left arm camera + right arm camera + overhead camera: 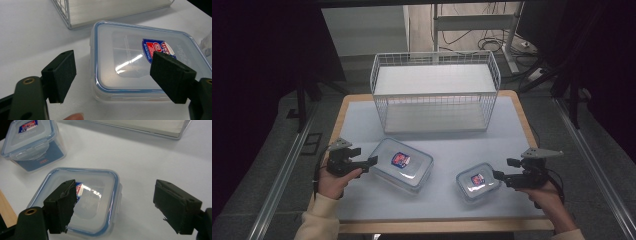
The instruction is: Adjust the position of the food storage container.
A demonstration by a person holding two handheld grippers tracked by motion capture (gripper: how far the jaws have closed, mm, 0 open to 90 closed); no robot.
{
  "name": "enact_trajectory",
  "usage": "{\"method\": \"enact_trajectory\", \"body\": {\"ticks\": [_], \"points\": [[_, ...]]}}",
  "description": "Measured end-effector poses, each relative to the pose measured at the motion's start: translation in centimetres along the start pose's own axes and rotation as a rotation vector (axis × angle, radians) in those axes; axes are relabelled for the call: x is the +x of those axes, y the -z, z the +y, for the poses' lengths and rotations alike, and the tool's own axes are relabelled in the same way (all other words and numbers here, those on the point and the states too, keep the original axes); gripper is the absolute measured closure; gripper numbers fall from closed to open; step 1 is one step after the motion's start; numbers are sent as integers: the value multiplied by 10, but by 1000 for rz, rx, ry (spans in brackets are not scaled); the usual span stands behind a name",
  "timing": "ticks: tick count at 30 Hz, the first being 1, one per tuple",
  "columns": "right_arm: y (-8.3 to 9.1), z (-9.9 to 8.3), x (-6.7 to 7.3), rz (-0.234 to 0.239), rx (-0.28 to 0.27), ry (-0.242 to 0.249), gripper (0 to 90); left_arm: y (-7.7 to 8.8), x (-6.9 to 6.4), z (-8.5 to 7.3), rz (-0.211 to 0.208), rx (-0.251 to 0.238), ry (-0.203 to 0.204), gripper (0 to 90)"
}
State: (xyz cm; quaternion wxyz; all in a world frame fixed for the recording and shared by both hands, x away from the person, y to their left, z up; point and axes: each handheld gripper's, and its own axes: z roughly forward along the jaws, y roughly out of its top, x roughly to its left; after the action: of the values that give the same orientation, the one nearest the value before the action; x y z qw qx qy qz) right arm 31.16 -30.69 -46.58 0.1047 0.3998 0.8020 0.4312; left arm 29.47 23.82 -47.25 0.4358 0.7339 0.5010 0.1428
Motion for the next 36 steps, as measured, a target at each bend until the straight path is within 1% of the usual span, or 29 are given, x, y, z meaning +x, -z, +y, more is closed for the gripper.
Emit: {"method": "enact_trajectory", "body": {"ticks": [1,2,3,5,8,10,19,21,23,25,26,27,28,29,30,31,32,33,34,35,36], "points": [[0,0,0,0,0,0,189,0,0,0,0,0,0,219],[-1,0,-2,3,-3,-23,187,1,0,0,0,-2,3,221],[-1,0,-2,3,-3,-23,187,1,0,0,0,-2,3,224],[0,-2,-5,5,-10,-57,187,2,0,0,-3,-11,5,230],[3,-3,-7,-6,-22,-81,191,3,-2,0,-1,-19,-1,244],[5,-4,-8,-15,-22,-79,194,4,-3,0,0,-28,-4,264],[3,-6,-6,-12,-14,-74,196,7,-4,2,0,-28,-7,301],[4,-7,-6,-9,-13,-76,195,7,-4,2,5,-25,-4,326],[4,-7,-6,-8,-12,-78,195,9,-5,2,-1,-22,-9,359],[4,-7,-6,-7,-11,-80,195,11,-6,3,-9,-25,-15,413],[4,-8,-7,-7,-9,-78,194,15,-7,3,-34,-26,-15,452],[4,-8,-7,-7,-9,-78,194,15,-7,3,-34,-26,-15,503],[4,-8,-7,-5,-7,-81,194,17,-8,3,-56,-21,-21,542],[4,-8,-7,-5,-7,-81,194,17,-8,3,-56,-21,-21,568],[5,-8,-8,-2,-5,-83,192,19,-10,0,-68,-13,-28,635],[5,-8,-8,-2,-5,-83,192,19,-10,0,-68,-13,-28,685],[7,-9,-8,0,-5,-81,192,22,-12,-3,-81,-8,-32,743],[7,-9,-8,0,-5,-81,192,22,-12,-3,-81,-8,-32,791],[8,-9,-9,-2,-6,-82,191,25,-15,-7,-104,1,-34,836],[8,-9,-9,-2,-6,-82,191,25,-15,-7,-104,1,-34,859],[8,-10,-9,-3,-8,-85,191,26,-17,-11,-127,13,-41,859]]}}
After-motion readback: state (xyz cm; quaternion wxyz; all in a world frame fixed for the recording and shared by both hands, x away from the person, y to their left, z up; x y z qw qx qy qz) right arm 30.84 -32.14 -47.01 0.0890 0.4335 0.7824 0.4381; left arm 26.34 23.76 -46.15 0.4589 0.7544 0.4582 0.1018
